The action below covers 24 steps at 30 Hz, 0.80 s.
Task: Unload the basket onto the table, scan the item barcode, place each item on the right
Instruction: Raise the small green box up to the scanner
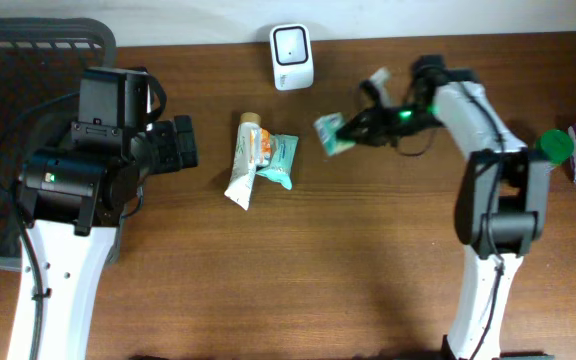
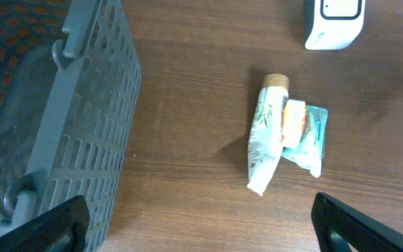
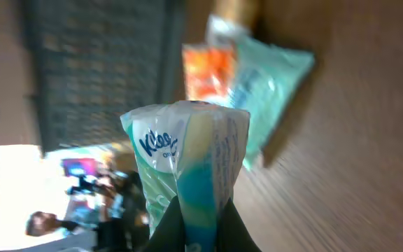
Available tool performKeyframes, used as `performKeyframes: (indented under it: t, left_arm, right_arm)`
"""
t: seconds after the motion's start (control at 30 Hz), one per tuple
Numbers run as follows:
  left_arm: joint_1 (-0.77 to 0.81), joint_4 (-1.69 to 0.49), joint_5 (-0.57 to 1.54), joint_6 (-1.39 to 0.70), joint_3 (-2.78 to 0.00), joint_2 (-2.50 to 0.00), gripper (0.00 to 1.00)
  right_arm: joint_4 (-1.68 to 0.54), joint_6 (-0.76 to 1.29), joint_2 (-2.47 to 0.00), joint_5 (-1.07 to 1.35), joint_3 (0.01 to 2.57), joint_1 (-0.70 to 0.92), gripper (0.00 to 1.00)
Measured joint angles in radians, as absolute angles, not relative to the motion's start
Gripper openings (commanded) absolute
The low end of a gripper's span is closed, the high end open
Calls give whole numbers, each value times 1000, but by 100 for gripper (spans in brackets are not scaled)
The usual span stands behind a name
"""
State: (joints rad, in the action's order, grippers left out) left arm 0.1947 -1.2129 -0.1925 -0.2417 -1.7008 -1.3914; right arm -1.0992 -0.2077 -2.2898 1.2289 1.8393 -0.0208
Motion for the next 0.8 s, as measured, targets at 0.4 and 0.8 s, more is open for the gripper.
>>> performKeyframes:
  t: [0.4,0.8]
  left_arm:
    - [195,-1213,-192,-242,-1701,-1391,99]
    - [195,-1213,-192,-242,-1701,-1391,99]
  right_arm:
    - [-1088,-316,-2290,1507,1839,-10,4]
    - [-1016,-293,-2290,1518,1839,48,4]
